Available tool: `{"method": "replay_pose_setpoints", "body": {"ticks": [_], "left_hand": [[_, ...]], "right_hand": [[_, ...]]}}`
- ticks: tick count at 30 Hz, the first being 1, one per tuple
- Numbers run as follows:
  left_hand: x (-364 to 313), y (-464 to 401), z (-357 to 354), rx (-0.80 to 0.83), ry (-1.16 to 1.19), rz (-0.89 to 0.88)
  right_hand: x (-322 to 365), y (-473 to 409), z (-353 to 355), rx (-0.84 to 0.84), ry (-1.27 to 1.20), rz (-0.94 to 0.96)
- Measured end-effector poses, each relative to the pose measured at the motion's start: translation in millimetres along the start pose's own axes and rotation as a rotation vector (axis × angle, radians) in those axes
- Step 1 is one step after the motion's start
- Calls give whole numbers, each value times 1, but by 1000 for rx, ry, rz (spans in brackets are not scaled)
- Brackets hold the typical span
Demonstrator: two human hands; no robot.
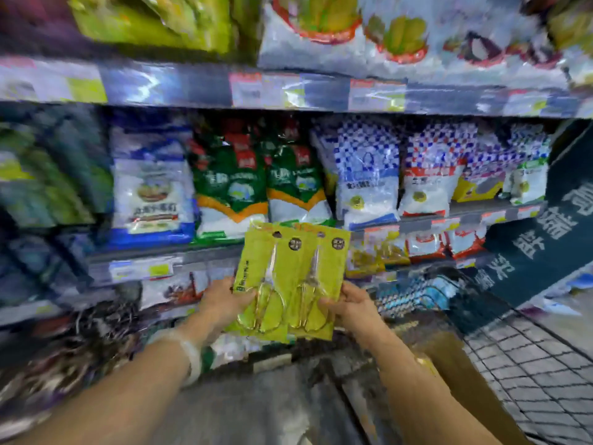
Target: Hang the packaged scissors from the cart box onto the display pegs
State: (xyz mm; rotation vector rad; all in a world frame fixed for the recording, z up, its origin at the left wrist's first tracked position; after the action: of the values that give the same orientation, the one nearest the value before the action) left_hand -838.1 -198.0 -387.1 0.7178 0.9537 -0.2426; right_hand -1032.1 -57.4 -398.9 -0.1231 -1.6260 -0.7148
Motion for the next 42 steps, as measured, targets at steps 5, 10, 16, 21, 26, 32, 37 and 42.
{"method": "replay_pose_setpoints", "body": {"ticks": [5,10,16,21,26,32,37,42], "left_hand": [[70,106,128,-303,185,45],[142,217,227,-571,375,115],[224,308,299,-817,531,191],[290,333,343,-918,655,229],[311,344,386,-976,717,233],[340,341,470,-990,724,235],[358,335,562,-998,674,220],[382,323,620,-949,690,222]], "right_hand": [[19,32,-164,238,181,74],[19,80,-322,463,273,116],[9,128,-462,679,460,190],[0,146,-541,804,531,193],[-2,148,-610,858,545,181],[2,135,-712,904,511,171],[24,121,-797,916,505,201],[24,109,-854,908,531,194]]}}
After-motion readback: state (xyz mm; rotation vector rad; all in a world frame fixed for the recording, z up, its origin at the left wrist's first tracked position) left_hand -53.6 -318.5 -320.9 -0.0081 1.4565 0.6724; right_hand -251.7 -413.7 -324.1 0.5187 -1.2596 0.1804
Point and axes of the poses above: each hand's wrist, its own y-axis away from the middle knuckle, its own z-axis out of the back of the hand, x = y × z, the point moved 3 cm from there along -y, towards the middle knuckle, and after that the axes turned 2 degrees about x, right-handed, at the moved point
